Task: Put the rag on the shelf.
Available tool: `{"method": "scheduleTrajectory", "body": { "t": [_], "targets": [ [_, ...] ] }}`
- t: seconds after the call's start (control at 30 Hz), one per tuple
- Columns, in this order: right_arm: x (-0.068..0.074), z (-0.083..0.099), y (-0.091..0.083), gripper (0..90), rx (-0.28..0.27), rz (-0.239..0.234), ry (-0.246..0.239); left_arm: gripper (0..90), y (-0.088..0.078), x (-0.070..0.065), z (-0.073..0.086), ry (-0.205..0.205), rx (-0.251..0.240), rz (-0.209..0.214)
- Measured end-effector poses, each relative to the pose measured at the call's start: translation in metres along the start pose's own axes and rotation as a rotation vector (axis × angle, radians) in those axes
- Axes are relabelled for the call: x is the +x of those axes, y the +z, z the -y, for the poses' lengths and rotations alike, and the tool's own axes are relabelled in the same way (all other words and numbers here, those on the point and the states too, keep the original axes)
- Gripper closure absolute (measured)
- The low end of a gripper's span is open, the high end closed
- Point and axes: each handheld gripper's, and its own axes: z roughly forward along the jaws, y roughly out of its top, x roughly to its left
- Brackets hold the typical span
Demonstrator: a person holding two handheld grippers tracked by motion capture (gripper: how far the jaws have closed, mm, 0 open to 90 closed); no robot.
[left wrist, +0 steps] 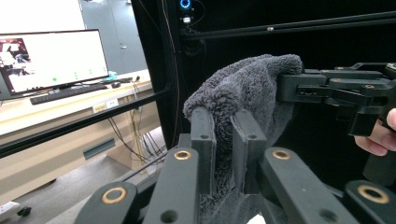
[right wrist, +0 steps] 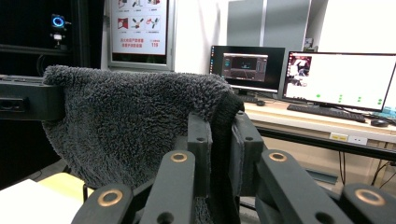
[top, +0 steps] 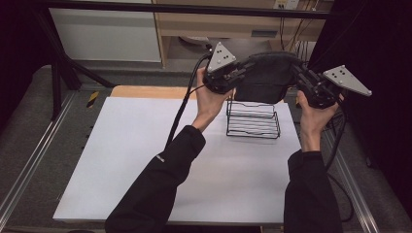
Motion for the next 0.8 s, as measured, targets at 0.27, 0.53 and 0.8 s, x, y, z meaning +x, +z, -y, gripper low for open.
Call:
{"method": "scheduleTrajectory", "body": {
  "t": [0.27,0.53,0.8],
  "targets": [
    [0.003,0.009,-0.007,81.1,-0.005,-0.003,-0.008,80.2,-0.004,-0.005,0.009,0.009,0.004,0.002],
    [0.006,0.017,-0.013,81.1,-0.018,-0.003,-0.006,80.2,-0.007,-0.011,0.016,0.020,0.002,0.006],
    [0.007,0.026,-0.020,80.4,-0.010,-0.012,0.006,79.9,-0.010,-0.015,0.023,0.000,0.020,0.025]
  ]
}}
